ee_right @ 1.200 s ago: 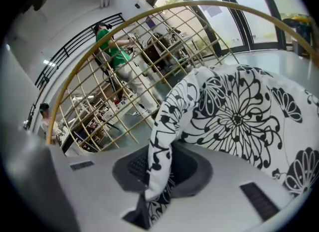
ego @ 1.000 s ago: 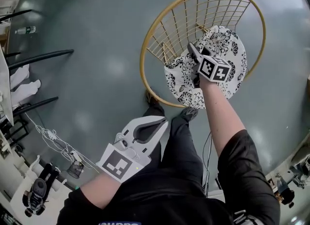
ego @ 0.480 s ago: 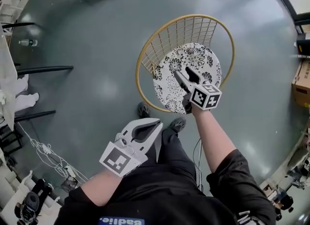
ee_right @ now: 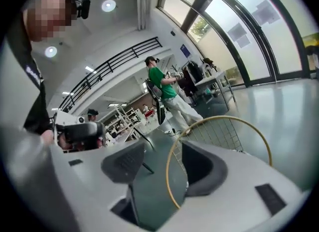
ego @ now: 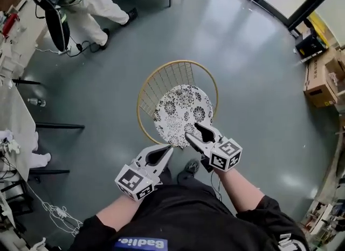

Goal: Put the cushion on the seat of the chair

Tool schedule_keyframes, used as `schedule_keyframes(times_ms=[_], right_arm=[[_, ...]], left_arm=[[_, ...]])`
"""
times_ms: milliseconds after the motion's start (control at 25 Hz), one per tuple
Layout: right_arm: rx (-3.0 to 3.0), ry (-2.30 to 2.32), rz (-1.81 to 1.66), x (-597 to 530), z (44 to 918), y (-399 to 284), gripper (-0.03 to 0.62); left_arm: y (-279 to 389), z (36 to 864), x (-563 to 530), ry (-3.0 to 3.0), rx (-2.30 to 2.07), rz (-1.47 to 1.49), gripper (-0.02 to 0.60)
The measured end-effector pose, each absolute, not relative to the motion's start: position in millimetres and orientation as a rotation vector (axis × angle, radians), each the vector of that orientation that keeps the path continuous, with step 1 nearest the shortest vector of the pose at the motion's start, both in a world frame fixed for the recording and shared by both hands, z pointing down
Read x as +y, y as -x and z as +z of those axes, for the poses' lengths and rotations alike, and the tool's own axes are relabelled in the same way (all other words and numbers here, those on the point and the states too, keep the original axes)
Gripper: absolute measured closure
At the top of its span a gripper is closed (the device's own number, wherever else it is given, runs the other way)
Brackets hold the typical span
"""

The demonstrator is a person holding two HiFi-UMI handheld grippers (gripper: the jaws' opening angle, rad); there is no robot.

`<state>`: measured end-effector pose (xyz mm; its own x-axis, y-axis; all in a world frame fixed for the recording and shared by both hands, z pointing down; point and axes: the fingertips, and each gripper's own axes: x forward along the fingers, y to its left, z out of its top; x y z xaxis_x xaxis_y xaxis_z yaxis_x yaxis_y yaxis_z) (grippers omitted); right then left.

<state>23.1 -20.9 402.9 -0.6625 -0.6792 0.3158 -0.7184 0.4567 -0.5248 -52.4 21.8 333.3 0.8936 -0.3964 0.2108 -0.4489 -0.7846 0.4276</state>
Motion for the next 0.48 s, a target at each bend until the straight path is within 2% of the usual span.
schedule_keyframes(times_ms=[120, 280, 480], right_arm=[[-2.686, -1.254, 0.883, 0, 355, -26, 0.356], [-2.717, -1.310, 0.789, 22, 317, -34, 0.453], [-2.762, -1.373, 0.723, 43, 282, -42, 0.513]], left_arm=[[36, 311, 30, -2.621, -0.569, 0.139, 0.566], [12, 290, 41, -2.681, -0.503, 0.145, 0.565], [-7, 260, 52, -2.775, -0.425, 0.148, 0.565]])
